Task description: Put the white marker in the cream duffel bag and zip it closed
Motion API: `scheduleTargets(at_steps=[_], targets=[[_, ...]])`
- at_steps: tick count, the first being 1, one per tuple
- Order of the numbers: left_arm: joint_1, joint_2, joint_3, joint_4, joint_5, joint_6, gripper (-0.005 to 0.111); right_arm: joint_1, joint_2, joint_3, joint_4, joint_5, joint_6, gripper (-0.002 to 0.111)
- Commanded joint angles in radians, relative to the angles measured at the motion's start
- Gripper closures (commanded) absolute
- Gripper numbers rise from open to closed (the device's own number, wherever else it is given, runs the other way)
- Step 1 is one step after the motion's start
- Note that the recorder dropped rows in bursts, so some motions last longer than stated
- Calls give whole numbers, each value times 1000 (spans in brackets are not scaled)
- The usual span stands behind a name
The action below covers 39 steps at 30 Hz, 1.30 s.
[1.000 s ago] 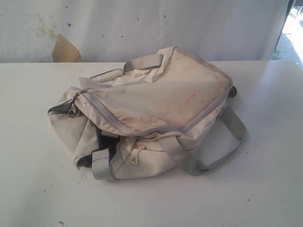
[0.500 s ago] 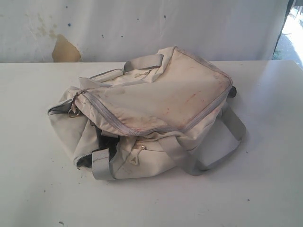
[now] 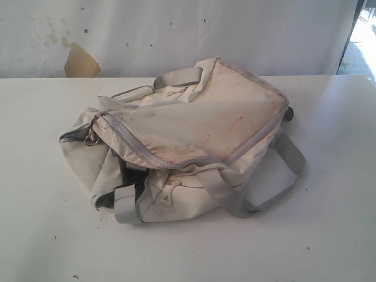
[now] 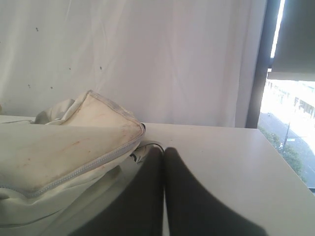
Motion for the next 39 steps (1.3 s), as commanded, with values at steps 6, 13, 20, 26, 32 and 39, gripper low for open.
scheduleTargets(at_steps=[6,13,20,26,32,39], targets=[[-1,-4,6,-2,0,-4,107,-13,-40,5,-7,0,-6,108],[-1,-4,6,-2,1,-4,107,-65,-40,5,-7,-22,-6,108],[-1,-4,6,-2,1,-4,107,-70,-40,5,-7,-22,-6,108],[-1,-4,6,-2,1,-4,107,-70,-40,5,-7,-22,-6,108],[-1,-4,6,-2,1,-4,107,-70,-40,5,-7,-22,-6,108],[-1,-4,6,-2,1,-4,107,-70,-40,5,-7,-22,-6,108]])
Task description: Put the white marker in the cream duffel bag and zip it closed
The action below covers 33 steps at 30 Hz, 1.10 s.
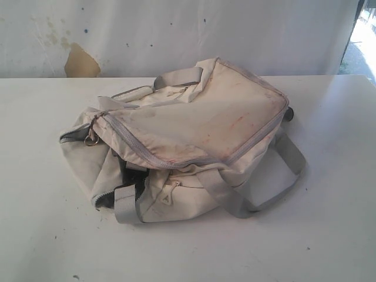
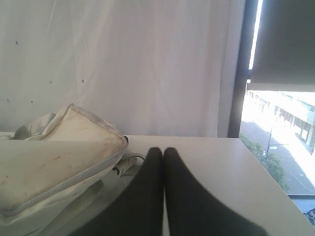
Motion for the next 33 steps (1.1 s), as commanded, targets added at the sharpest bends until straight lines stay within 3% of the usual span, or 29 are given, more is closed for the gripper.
scheduleTargets(at_steps=[1,7,13,33], targets=[[-1,-4,6,-2,-3,-4,107,-7,-6,5,-7,-13,-6,108],[-1,-4,6,-2,-3,-4,107,-7,-6,5,-7,2,-6,108],[-1,-4,6,-2,-3,-4,107,-7,-6,5,-7,150,-4,108],[-1,-4,6,-2,-3,-4,107,-7,-6,5,-6,145,-4,108]])
